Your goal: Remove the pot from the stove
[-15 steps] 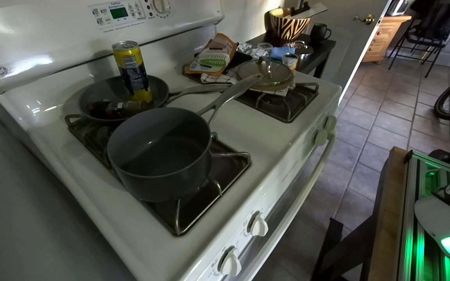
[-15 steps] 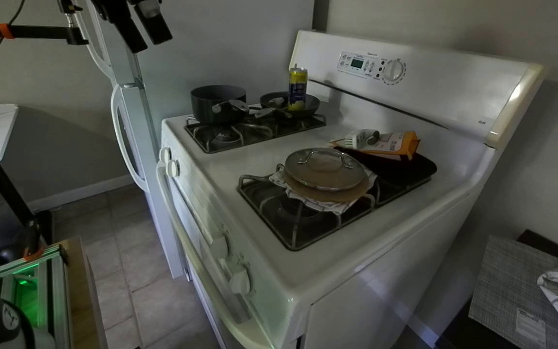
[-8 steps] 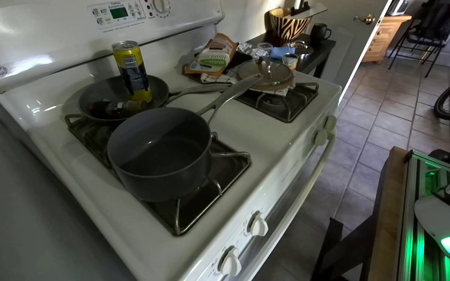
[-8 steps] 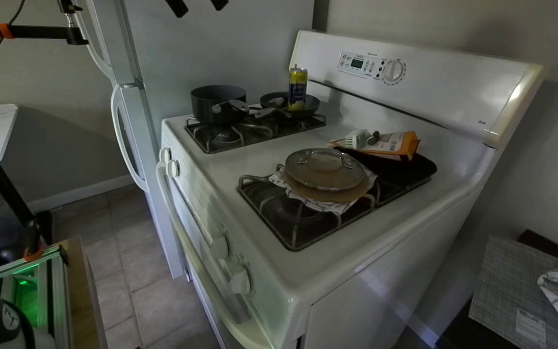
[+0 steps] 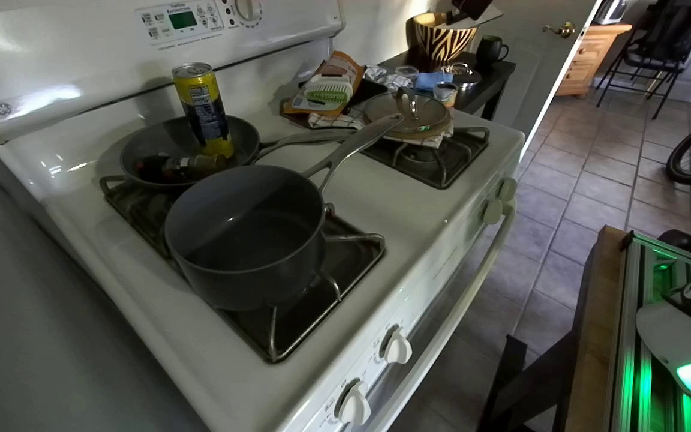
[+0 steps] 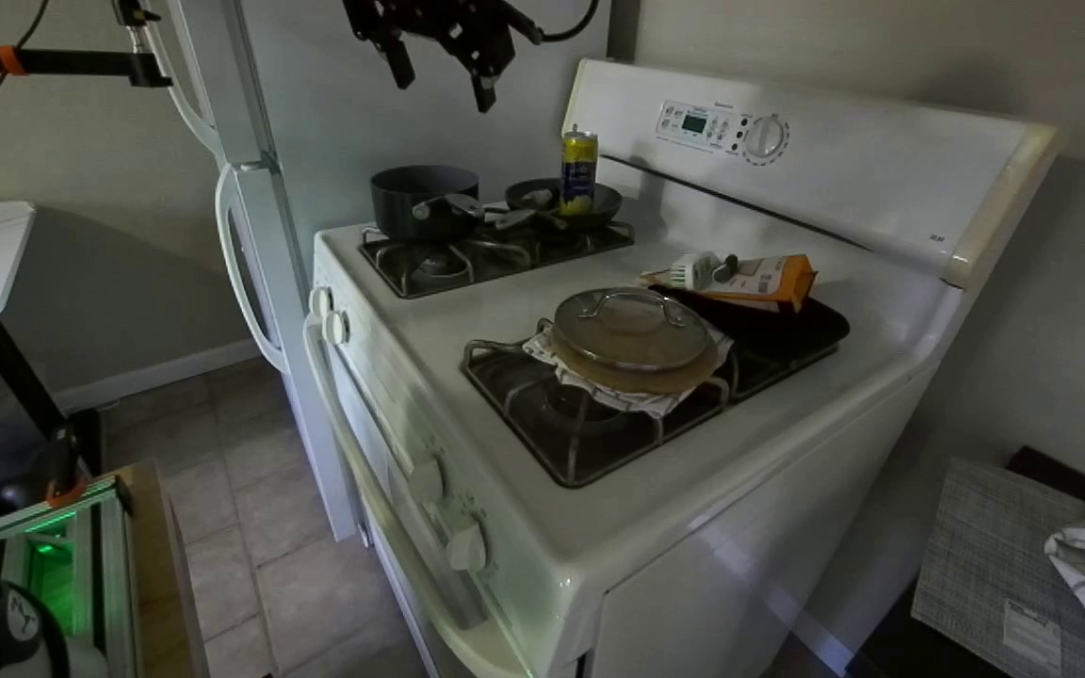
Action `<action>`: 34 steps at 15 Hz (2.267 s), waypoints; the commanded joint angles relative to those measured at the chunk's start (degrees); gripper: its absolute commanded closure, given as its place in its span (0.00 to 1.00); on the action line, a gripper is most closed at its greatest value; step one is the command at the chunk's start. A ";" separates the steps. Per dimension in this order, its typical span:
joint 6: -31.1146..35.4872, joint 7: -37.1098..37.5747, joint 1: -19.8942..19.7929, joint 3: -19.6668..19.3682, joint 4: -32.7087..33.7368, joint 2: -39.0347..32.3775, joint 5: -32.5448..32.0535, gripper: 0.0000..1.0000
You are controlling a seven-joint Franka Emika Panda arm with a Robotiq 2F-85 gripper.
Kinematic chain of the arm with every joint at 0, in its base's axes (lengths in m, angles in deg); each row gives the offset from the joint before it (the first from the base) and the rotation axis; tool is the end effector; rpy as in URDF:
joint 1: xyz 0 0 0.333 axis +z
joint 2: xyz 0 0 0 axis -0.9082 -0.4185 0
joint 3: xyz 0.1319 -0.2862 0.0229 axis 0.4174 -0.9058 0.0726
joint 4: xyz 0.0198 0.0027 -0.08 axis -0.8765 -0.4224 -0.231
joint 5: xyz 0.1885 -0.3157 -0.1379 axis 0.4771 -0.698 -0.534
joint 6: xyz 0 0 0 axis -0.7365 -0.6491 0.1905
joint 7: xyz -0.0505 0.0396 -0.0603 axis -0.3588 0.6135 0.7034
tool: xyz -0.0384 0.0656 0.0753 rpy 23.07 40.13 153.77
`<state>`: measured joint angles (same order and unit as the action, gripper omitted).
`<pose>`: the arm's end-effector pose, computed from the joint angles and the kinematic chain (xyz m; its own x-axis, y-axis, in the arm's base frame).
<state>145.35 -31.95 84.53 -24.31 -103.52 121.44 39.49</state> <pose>0.4015 0.0519 0.5556 0.7913 0.3568 0.4965 0.4612 -0.8814 -0.1017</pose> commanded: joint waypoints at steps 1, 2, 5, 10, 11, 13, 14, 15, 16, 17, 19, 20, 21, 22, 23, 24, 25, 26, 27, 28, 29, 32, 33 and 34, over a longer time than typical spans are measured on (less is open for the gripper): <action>-0.35 -1.20 -1.98 1.71 0.80 -1.29 1.88 0.00; -0.40 -1.21 -1.98 1.75 1.27 -1.77 2.00 0.00; -2.33 -10.81 2.27 -1.10 3.33 -3.82 4.64 0.00; -11.35 -27.31 3.32 -3.91 11.18 -13.41 10.25 0.00; -13.56 -30.96 2.93 -4.12 13.11 -15.91 11.85 0.00; -18.35 -37.56 1.35 -3.46 17.27 -21.07 14.25 0.00; -21.29 -40.09 0.16 -2.66 19.60 -23.42 14.63 0.00; -24.19 -42.04 -1.14 -1.53 21.95 -25.63 14.22 0.00; -19.71 -38.56 -3.59 1.11 16.41 -20.21 14.02 0.00; -21.50 -40.18 -4.40 1.70 18.37 -22.41 14.02 0.00; -22.62 -41.33 -5.10 2.41 20.79 -25.20 13.92 0.00; -22.67 -41.43 -5.16 2.56 21.23 -25.78 13.90 0.00; -21.79 -43.85 -5.48 3.27 21.67 -26.87 12.73 0.00; -21.62 -44.64 -6.40 4.55 22.33 -27.98 11.43 0.00; -21.00 -46.78 -7.13 5.83 22.86 -29.00 10.10 0.00; -19.30 -48.63 -7.69 7.05 22.99 -29.74 8.78 0.00; -17.82 -51.29 -8.03 8.10 23.21 -30.47 8.00 0.00; -15.87 -53.68 -8.39 8.95 23.55 -31.53 7.46 0.00; -13.91 -55.23 -8.77 9.77 23.90 -32.42 7.12 0.00; -11.29 -56.42 -8.91 10.62 24.62 -33.66 7.28 0.00; -9.29 -57.06 -8.92 11.52 25.61 -34.89 7.60 0.00; -9.03 -60.32 -9.13 13.96 28.30 -38.00 9.15 0.00; -10.02 -61.44 -9.35 14.64 28.80 -38.70 9.97 0.00; -11.22 -62.94 -9.64 15.30 29.25 -39.12 11.51 0.00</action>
<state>136.41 -90.82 76.35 -11.26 -76.66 84.75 48.15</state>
